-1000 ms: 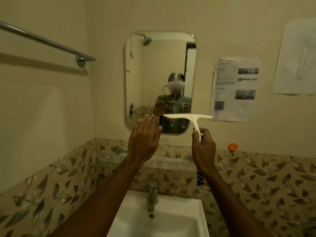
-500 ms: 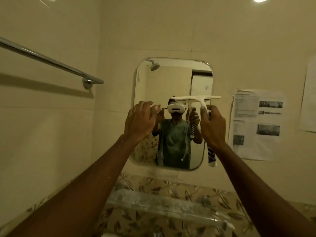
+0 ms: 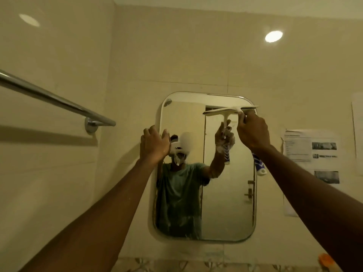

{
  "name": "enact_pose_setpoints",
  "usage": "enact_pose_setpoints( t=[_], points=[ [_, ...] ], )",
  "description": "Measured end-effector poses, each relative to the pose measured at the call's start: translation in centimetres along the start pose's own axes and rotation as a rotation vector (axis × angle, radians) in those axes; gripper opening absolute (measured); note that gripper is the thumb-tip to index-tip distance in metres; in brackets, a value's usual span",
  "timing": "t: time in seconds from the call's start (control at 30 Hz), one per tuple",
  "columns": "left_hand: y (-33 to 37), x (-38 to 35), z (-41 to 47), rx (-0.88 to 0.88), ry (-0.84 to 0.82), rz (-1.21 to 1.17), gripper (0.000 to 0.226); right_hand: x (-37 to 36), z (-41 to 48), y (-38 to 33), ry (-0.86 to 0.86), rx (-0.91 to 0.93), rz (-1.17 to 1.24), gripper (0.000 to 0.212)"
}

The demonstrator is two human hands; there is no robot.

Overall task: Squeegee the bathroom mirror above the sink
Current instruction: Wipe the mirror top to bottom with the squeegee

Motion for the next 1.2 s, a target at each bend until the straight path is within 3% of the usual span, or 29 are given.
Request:
enact_pose_setpoints(
  t=[0.37,0.5,0.87,0.97,1.1,1.2],
  points=[
    [-0.9,-1.1,4.0,-0.014,0.061,-0.090,0.044,-0.5,3.9,-1.4,-0.160,-0.108,-0.142,0.040],
    [-1.0,-1.4,4.7,-0.032,0.106,-0.052,0.047,-0.5,4.1,-1.7,-0.231,-0.164,-0.101,0.031],
    [-1.1,-1.4,5.8,-0.091,0.076,0.036,0.048,-2.6,-7.3,-0.7,-0.345,-0.187,-0.079,0.034],
    [-1.2,-1.7,5.5,-0.132,0.112,0.063,0.051,-0.6,-4.1,-1.2,-0.362,-0.252,-0.072,0.041],
    [-1.8,-2.3,5.2,-0.163,0.158,0.034,0.055,2.3,3.0,-2.1,-0.261,-0.282,-0.063,0.040],
    [-1.9,-2.4,5.2,-0.178,0.184,0.030,0.054,2.3,5.2,-2.4,-0.331,-0.260,-0.108,0.030]
  ],
)
Point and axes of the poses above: each hand's wrist, its own z-axis towards the middle knuckle, its own x-axis out of the back of the hand, y = z × x, the point moved 6 cm from there along z, towards the middle knuckle, and after that the axes turned 10 degrees about x, right-handed, at the moved point
